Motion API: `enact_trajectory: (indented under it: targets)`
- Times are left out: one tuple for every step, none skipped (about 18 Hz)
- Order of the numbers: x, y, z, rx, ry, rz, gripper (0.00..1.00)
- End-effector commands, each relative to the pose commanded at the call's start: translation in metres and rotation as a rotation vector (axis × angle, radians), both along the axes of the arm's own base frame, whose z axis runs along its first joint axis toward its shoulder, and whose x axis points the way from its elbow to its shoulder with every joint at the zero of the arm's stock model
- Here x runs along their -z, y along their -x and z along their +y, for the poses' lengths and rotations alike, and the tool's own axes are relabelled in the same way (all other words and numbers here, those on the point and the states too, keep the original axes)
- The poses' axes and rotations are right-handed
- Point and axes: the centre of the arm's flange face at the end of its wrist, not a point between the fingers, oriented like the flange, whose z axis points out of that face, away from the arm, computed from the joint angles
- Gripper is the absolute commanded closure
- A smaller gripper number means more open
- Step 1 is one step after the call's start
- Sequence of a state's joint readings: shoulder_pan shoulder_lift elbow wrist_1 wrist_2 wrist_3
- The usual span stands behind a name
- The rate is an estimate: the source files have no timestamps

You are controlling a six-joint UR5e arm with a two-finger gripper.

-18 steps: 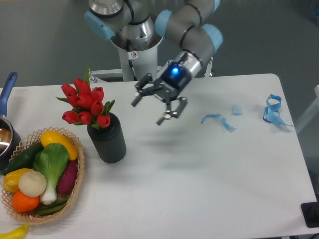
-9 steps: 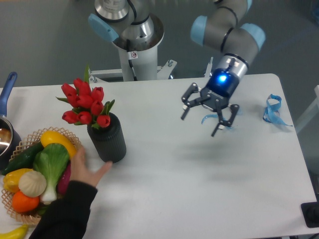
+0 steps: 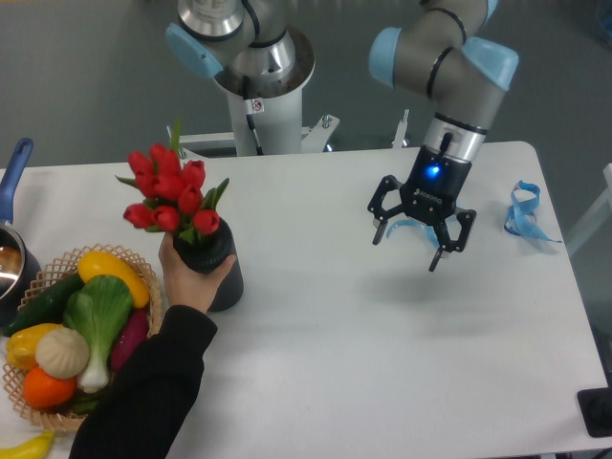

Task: Insert the flowers into the vase

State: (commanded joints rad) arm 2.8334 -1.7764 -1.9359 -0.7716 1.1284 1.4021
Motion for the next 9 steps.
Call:
enact_trajectory:
  targets:
    - [0.000,-0.002,0.003,0.004,0.048,0.023,0.00]
    - [0.001,-0.005,0.006,0.010,0.086,0.033,0.00]
    - [0.001,-0.004,0.005,0.011,0.103,0.042,0.00]
    - [0.001,-0.005,0.006,0.017,0.110,0.047,0.00]
    - [0.000,-0.004,0.005,0.013,0.132,0.057,0.00]
    - [-0.002,-0.006,0.010,0.022,0.172,0.077,0.00]
    - [-0.003,-0.013,0.022,0.043,0.220,0.097,0.00]
    - [-0.004,-0.018,0.032,0.062,0.267,0.115,0.00]
    - [-0.004,-0.022,0.037,0.071,0.307,0.130,0.00]
